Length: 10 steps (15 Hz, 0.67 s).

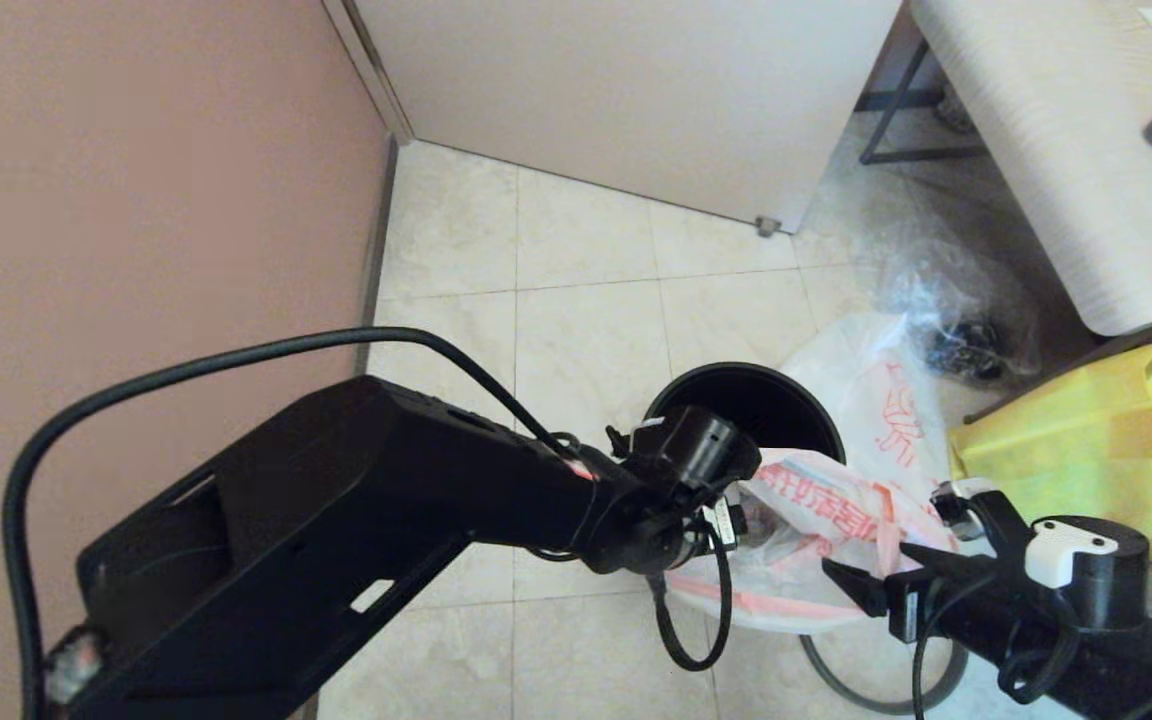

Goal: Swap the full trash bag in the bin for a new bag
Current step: Put the new garbage bag on the trash can

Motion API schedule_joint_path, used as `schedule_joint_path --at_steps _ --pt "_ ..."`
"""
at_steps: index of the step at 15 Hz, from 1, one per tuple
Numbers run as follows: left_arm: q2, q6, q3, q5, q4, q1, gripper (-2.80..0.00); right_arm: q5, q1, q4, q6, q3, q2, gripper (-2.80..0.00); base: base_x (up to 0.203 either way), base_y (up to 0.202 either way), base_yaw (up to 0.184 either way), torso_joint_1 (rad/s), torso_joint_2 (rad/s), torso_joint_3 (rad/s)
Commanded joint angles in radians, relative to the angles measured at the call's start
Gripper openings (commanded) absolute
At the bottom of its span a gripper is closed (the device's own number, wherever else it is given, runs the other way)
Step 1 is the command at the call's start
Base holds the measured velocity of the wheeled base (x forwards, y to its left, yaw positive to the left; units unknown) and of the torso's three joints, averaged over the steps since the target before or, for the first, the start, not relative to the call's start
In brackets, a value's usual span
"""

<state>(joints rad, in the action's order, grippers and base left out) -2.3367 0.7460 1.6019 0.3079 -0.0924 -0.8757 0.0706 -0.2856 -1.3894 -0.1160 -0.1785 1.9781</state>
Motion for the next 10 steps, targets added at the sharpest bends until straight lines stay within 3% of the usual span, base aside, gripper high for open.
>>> schedule_joint_path --at_steps 1,4,8,9,10 --pt "-0.064 0.004 0.060 0.002 -0.001 0.010 0.00 0.001 -0.001 -0.008 -0.002 -0.004 -0.007 0.00 0.000 0.000 0.000 0.000 0.00 0.000" --pt "-0.135 0.002 0.181 0.019 -0.030 0.019 0.00 0.003 -0.005 -0.010 -0.004 -0.002 -0.007 0.00 0.000 0.000 0.000 0.000 0.00 0.000" --pt "-0.235 0.010 0.323 0.111 -0.114 0.020 0.00 0.003 -0.004 -0.025 -0.004 -0.002 -0.008 0.00 0.000 0.000 0.000 0.000 0.00 0.000" --pt "-0.231 0.028 0.323 0.112 -0.119 0.016 -2.80 0.001 -0.004 -0.027 -0.004 -0.002 -0.007 0.00 0.000 0.000 0.000 0.000 0.00 0.000" --pt "-0.233 0.037 0.322 0.114 -0.123 0.014 -2.80 0.003 -0.004 -0.027 -0.004 -0.003 -0.007 0.00 0.000 0.000 0.000 0.000 0.00 0.000"
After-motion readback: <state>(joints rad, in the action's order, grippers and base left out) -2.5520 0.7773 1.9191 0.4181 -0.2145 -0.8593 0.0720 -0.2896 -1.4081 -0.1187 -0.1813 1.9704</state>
